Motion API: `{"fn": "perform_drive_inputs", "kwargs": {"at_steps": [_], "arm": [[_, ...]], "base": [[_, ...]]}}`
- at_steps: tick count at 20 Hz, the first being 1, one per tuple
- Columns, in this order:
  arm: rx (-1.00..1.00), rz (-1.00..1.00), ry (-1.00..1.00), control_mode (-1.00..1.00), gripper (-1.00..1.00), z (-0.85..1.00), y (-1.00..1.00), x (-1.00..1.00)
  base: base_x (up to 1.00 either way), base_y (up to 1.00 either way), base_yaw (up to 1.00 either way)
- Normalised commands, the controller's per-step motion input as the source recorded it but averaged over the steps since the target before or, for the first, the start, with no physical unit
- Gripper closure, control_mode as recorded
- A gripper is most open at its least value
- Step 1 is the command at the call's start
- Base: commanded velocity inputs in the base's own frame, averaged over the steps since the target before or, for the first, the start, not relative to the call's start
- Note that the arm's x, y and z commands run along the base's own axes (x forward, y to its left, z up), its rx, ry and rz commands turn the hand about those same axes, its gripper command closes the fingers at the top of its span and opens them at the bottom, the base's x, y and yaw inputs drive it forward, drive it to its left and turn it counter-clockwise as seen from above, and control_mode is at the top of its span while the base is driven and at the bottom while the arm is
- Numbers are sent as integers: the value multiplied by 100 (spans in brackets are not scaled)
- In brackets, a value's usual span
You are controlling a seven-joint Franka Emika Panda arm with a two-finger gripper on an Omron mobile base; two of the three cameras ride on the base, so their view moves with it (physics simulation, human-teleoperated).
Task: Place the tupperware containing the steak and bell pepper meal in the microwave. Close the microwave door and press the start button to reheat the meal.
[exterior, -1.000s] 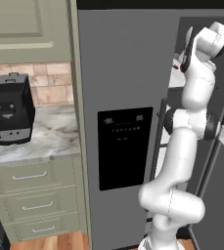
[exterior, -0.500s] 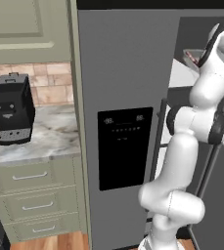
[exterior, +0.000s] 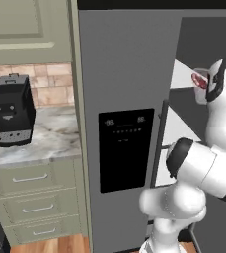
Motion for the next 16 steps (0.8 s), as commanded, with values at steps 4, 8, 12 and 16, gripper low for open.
{"fn": "perform_drive_inputs", "kwargs": {"at_steps": [4, 8, 12, 16], "arm": [[-9, -17, -19, -100, 100, 59, 58, -100], [-3, -15, -7, -100, 100, 68, 20, -100], [0, -3, 0, -100, 100, 43, 9, -100], [0, 0, 1, -100, 100, 23, 4, -100]], "base": [[0, 0, 0], [0, 0, 0], [0, 0, 0], [0, 0, 0]]}}
